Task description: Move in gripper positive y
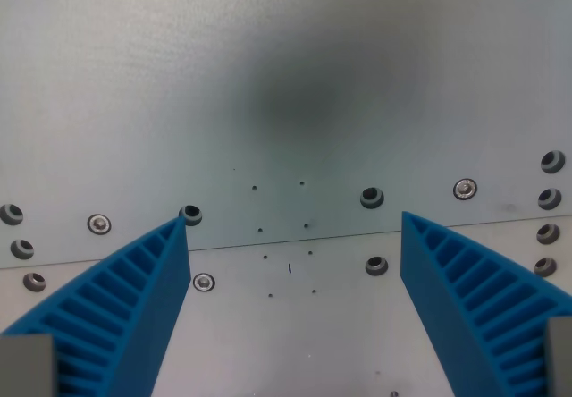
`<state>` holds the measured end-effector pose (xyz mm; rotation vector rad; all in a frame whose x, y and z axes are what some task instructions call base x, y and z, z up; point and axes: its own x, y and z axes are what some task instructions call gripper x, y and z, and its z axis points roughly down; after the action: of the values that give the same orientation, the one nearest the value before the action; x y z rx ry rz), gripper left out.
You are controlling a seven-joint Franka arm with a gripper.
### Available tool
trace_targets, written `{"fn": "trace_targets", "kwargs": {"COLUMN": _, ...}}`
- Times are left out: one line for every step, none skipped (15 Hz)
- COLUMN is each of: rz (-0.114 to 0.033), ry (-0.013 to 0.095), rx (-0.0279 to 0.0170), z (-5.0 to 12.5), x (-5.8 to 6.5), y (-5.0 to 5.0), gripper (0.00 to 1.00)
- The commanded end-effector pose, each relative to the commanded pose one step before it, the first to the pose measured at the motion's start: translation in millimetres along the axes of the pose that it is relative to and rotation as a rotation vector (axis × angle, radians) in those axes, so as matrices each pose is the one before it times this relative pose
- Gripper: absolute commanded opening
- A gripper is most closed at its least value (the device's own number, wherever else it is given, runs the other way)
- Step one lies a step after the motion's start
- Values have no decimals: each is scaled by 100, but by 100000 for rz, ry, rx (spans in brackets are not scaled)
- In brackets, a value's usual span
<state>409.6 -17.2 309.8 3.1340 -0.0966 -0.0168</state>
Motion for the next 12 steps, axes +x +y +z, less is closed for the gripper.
{"fn": "trace_targets", "kwargs": {"rz": 11, "ry": 489, "rx": 5, "z": -191, "x": 2, "y": 502, "gripper": 100}}
{"fn": "trace_targets", "kwargs": {"rz": 0, "ry": 0, "rx": 0, "z": 0, "x": 0, "y": 500, "gripper": 100}}
{"fn": "trace_targets", "kwargs": {"rz": 0, "ry": 0, "rx": 0, "z": 0, "x": 0, "y": 500, "gripper": 100}}
{"fn": "trace_targets", "kwargs": {"rz": 0, "ry": 0, "rx": 0, "z": 0, "x": 0, "y": 500, "gripper": 100}}
{"fn": "trace_targets", "kwargs": {"rz": 0, "ry": 0, "rx": 0, "z": 0, "x": 0, "y": 500, "gripper": 100}}
{"fn": "trace_targets", "kwargs": {"rz": 0, "ry": 0, "rx": 0, "z": 0, "x": 0, "y": 500, "gripper": 100}}
{"fn": "trace_targets", "kwargs": {"rz": 0, "ry": 0, "rx": 0, "z": 0, "x": 0, "y": 500, "gripper": 100}}
{"fn": "trace_targets", "kwargs": {"rz": 0, "ry": 0, "rx": 0, "z": 0, "x": 0, "y": 500, "gripper": 100}}
{"fn": "trace_targets", "kwargs": {"rz": 0, "ry": 0, "rx": 0, "z": 0, "x": 0, "y": 500, "gripper": 100}}
{"fn": "trace_targets", "kwargs": {"rz": 0, "ry": 0, "rx": 0, "z": 0, "x": 0, "y": 500, "gripper": 100}}
{"fn": "trace_targets", "kwargs": {"rz": 0, "ry": 0, "rx": 0, "z": 0, "x": 0, "y": 500, "gripper": 100}}
{"fn": "trace_targets", "kwargs": {"rz": 0, "ry": 0, "rx": 0, "z": 0, "x": 0, "y": 500, "gripper": 100}}
